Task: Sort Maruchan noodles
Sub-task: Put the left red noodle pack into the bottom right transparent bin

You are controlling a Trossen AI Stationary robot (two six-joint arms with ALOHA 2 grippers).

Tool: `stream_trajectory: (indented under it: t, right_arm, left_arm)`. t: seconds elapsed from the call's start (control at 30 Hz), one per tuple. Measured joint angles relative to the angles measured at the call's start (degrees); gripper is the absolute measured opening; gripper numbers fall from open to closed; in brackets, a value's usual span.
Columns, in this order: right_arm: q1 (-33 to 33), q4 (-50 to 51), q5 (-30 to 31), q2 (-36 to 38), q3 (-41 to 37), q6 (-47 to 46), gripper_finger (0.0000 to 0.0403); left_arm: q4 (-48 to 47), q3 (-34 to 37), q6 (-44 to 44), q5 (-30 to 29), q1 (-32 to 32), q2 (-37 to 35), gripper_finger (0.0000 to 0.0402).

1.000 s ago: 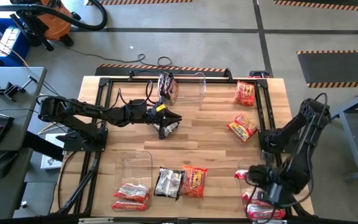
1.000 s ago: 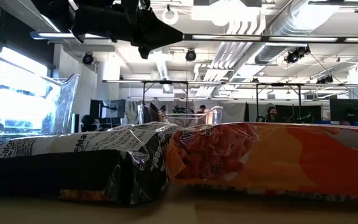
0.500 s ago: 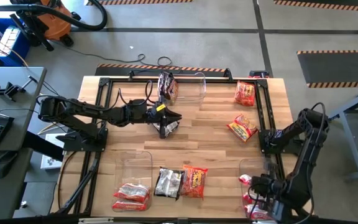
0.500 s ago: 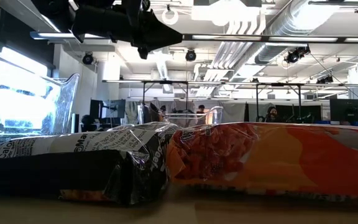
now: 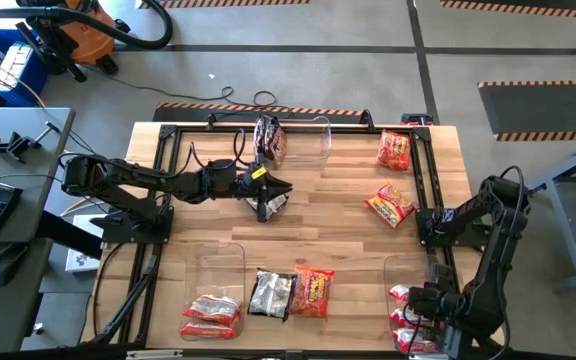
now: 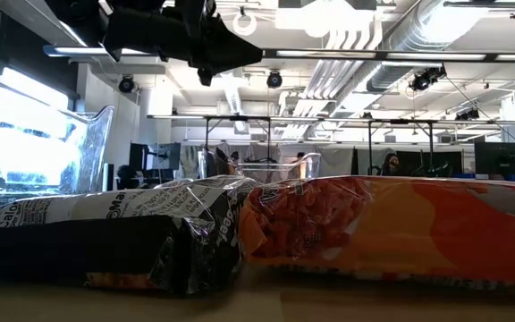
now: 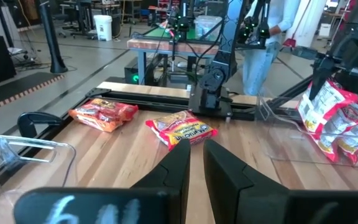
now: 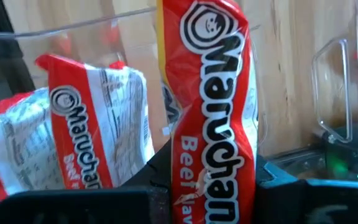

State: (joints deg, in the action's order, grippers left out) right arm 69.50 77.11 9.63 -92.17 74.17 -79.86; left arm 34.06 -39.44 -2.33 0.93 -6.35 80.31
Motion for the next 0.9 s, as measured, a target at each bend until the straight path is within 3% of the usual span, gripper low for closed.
stream_trajectory:
  t: [0.33, 0.9]
  right_arm:
    - [-0.2, -1.1, -4.4, -5.6, 0.0, 6.3, 0.0098]
    - [-1.2, -1.2, -10.1, -5.7, 0.0, 6.4, 0.0184]
  left_arm:
    - [0.0, 0.0, 0.0, -0.1, 0.0, 0.0, 0.0035]
    - [0.0, 0.0, -1.6, -0.1, 0.0, 0.0, 0.0035]
